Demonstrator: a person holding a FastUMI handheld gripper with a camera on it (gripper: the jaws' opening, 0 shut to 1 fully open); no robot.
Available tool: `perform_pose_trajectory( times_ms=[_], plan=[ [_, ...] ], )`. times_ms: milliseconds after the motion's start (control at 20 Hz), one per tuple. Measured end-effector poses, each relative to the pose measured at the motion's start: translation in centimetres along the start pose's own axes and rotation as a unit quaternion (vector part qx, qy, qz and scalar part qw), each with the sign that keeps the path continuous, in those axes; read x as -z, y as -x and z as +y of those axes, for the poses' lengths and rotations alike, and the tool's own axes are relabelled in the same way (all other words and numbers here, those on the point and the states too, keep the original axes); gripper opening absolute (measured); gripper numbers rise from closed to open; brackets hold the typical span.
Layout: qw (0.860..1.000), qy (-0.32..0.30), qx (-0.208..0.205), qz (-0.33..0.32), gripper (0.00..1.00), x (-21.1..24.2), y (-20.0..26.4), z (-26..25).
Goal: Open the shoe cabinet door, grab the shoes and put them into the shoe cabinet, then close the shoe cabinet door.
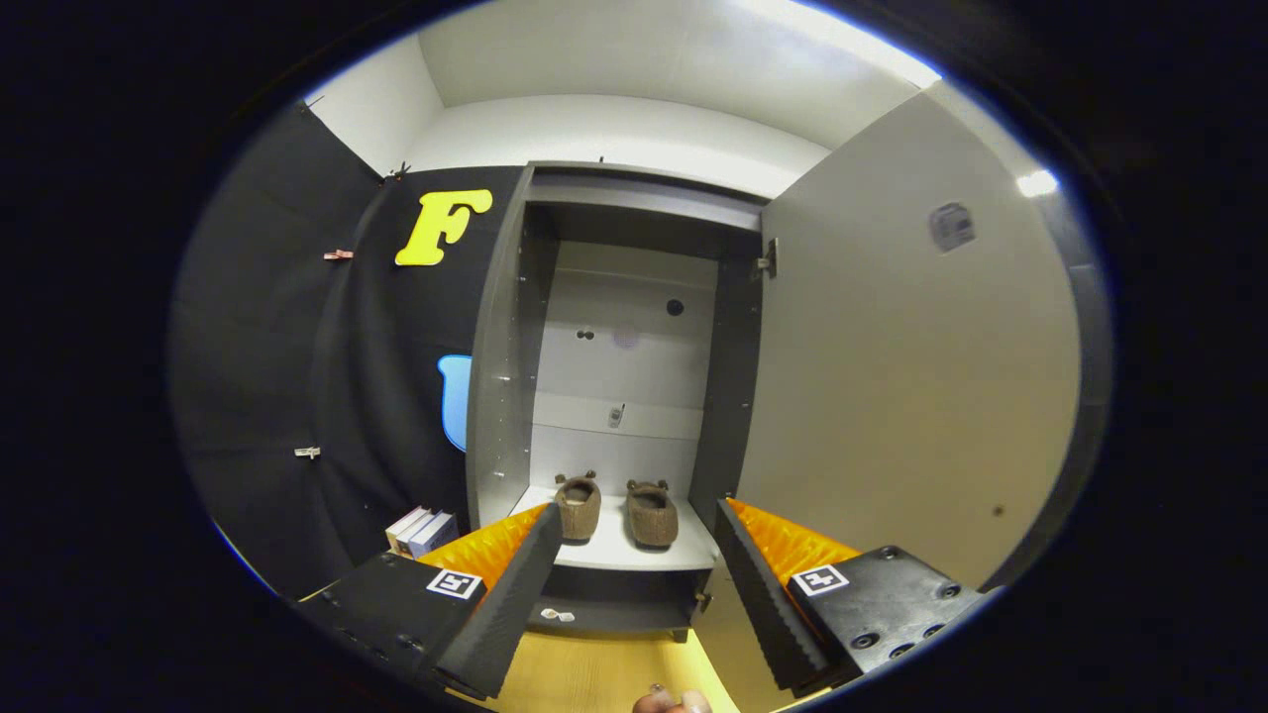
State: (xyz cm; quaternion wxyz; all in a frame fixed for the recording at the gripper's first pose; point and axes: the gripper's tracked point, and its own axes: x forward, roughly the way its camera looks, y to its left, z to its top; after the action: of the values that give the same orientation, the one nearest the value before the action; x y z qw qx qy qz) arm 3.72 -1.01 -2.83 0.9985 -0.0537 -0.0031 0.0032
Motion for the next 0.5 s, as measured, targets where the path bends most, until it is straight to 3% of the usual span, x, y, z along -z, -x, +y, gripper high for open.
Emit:
perform_pose_trajectory(
  times_ms=[500],
  plan=[
    [0.987,-0.052,0.145,0.048,0.97,3.2,13.1,-13.7]
  ],
)
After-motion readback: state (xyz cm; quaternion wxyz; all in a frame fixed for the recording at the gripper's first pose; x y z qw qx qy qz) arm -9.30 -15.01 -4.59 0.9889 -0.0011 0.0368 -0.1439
